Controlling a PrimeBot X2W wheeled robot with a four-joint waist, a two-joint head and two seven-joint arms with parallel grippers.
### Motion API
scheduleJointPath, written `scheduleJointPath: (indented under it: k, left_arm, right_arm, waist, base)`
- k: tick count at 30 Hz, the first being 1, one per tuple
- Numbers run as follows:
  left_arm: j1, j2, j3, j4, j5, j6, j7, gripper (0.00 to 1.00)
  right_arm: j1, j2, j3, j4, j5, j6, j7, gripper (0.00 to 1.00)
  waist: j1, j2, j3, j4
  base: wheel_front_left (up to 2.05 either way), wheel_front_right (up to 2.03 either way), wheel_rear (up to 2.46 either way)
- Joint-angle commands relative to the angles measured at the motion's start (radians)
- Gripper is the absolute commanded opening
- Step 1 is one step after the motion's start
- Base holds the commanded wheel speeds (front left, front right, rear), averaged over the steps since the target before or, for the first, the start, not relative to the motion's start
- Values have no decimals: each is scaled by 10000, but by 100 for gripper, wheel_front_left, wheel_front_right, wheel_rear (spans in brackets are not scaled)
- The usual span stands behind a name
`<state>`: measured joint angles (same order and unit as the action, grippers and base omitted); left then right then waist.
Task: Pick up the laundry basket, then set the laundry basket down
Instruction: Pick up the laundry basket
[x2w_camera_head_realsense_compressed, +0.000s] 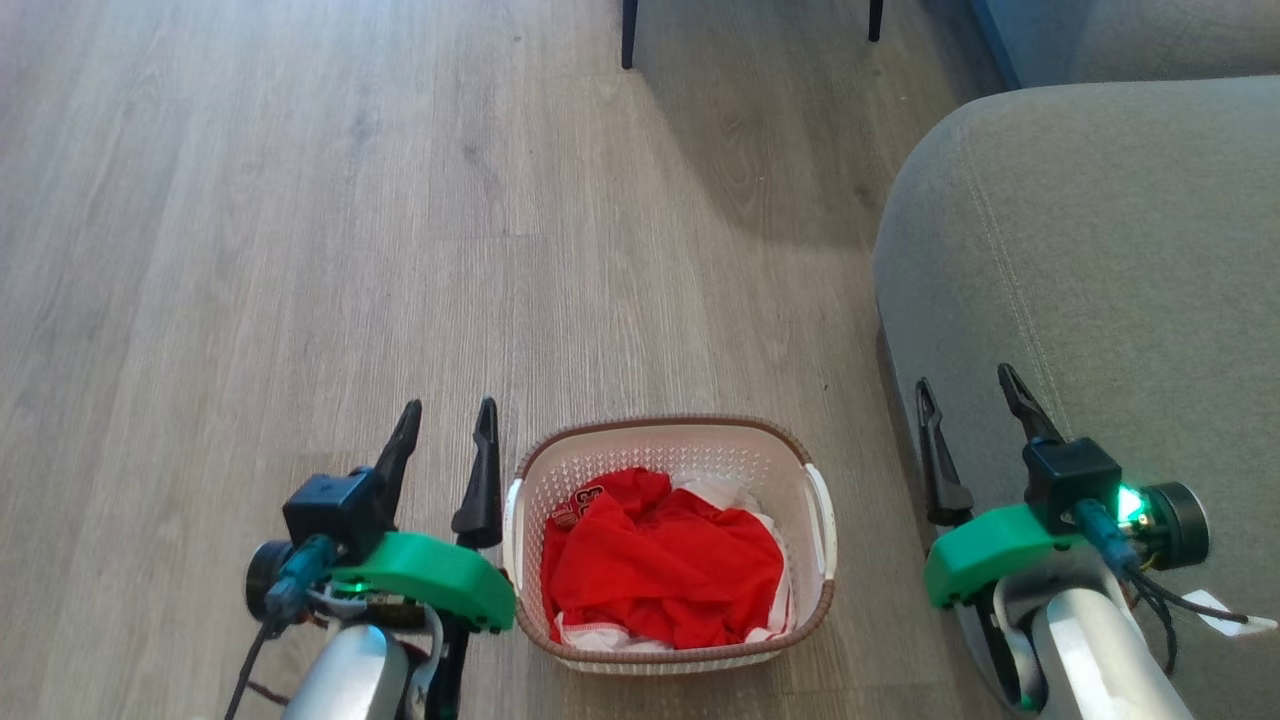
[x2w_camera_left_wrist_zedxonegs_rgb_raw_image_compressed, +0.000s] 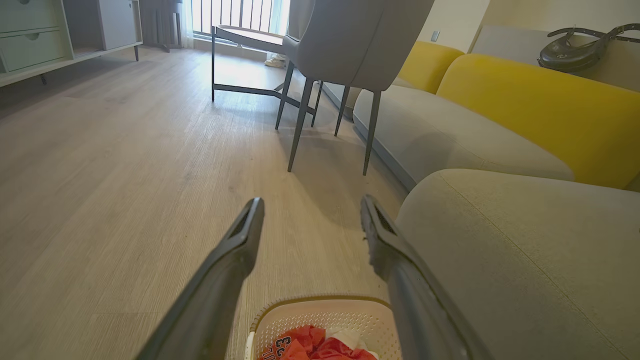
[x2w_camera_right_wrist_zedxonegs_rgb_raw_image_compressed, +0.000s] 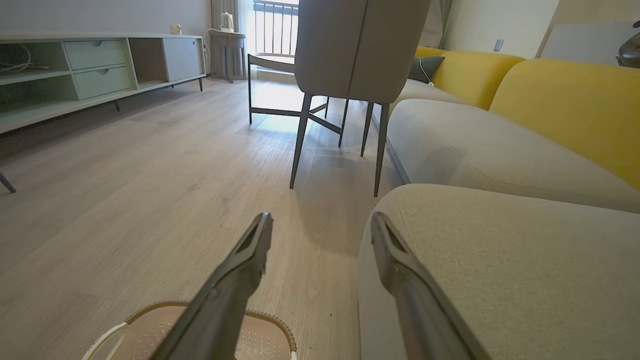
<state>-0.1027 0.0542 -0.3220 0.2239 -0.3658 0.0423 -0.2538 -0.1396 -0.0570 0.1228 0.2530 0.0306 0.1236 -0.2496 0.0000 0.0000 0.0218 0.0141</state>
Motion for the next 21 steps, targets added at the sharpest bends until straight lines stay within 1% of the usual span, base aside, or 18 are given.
scheduleJointPath:
  k: [1, 12, 15, 21]
  left_arm:
    - [-439, -39, 279, -232, -65, -67, -80, 100]
    - [-560, -39, 154, 136, -134, 10, -80, 100]
    - [-755, -39, 9, 540, -209, 84, -80, 100]
    - [-1507, -39, -321, 1285, -399, 228, -80, 100]
  right_arm:
    - [-518, 67, 212, -265, 85, 71, -122, 100]
    - [-593, 68, 142, -179, 203, 71, -122, 100]
    - [-773, 68, 20, 68, 498, 71, -122, 100]
    - [-1416, 52, -59, 658, 423, 71, -122, 100]
  waist:
    - [0, 0, 39, -13]
    - [0, 0, 343, -47]
    - [0, 0, 790, -66]
    - [0, 0, 2043, 14]
  base:
    - [0, 0, 0]
    - [0, 0, 0]
    - [0, 0, 0]
    - [0, 0, 0]
